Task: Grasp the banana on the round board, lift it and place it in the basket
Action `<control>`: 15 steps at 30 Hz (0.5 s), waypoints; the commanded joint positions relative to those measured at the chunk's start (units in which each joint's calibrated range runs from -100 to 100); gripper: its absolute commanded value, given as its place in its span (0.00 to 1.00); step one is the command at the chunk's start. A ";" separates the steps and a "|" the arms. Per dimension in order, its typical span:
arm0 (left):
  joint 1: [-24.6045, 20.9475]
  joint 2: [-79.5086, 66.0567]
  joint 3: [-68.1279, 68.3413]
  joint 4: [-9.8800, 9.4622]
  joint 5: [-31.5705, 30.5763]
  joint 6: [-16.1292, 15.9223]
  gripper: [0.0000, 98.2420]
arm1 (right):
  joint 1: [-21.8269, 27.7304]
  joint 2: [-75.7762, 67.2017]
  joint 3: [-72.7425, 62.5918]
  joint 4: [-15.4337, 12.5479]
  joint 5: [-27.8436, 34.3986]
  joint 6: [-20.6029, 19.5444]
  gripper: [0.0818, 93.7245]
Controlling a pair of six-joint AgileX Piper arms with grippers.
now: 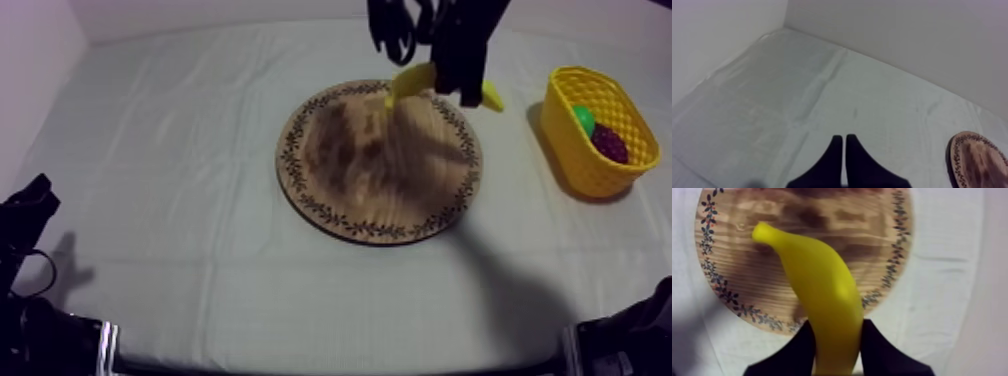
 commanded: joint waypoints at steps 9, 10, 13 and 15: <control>-0.02 0.02 0.03 -0.01 -0.01 -0.01 0.00 | 1.30 -6.24 -9.33 -0.79 9.47 1.39 0.21; -0.02 0.02 0.03 -0.01 -0.01 -0.01 0.00 | 1.43 -6.65 -10.13 -0.85 10.21 1.48 0.21; -0.02 0.02 0.03 -0.01 -0.01 -0.01 0.00 | 1.79 -7.71 -11.50 -1.04 11.81 1.50 0.21; -0.02 0.02 0.03 -0.01 -0.01 -0.01 0.00 | 2.00 -8.32 -11.42 -1.08 12.33 1.18 0.21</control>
